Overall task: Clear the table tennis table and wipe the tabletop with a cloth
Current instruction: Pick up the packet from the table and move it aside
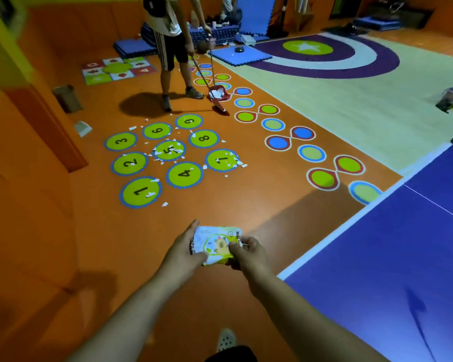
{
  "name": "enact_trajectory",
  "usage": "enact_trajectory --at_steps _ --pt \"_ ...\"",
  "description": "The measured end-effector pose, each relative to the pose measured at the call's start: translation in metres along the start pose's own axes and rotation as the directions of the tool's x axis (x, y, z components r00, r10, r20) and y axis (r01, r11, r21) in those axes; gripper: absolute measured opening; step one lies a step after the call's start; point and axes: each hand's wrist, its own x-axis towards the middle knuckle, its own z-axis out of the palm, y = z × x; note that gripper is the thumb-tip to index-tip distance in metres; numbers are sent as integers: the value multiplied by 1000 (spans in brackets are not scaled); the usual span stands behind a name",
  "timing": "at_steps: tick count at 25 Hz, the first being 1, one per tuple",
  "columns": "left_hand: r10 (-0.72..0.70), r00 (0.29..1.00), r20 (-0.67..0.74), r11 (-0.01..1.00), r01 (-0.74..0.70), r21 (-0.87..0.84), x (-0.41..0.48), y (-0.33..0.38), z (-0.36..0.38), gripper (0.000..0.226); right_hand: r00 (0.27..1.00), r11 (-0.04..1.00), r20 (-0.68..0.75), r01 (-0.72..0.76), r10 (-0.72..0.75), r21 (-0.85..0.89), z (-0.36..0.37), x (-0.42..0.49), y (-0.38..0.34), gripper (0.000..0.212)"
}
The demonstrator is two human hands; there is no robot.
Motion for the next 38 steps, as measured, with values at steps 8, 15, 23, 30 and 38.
enact_trajectory --at_steps 8,15,23,30,38 --pt "12 984 179 963 -60 263 169 36 -23 76 992 997 -103 -63 66 32 5 149 -69 24" --pt "102 914 392 953 -203 225 346 61 -23 68 943 979 -306 -80 135 185 -2 271 -122 23" --pt "190 799 570 933 -327 148 511 134 -4 56 816 928 -523 -41 245 370 -18 382 -189 25" --pt "206 599 774 890 -443 106 585 197 109 60 669 900 -673 12 316 435 -134 428 -200 26" --pt "206 544 813 867 -488 106 688 314 280 59 632 852 -682 62 369 519 -325 514 -245 20"
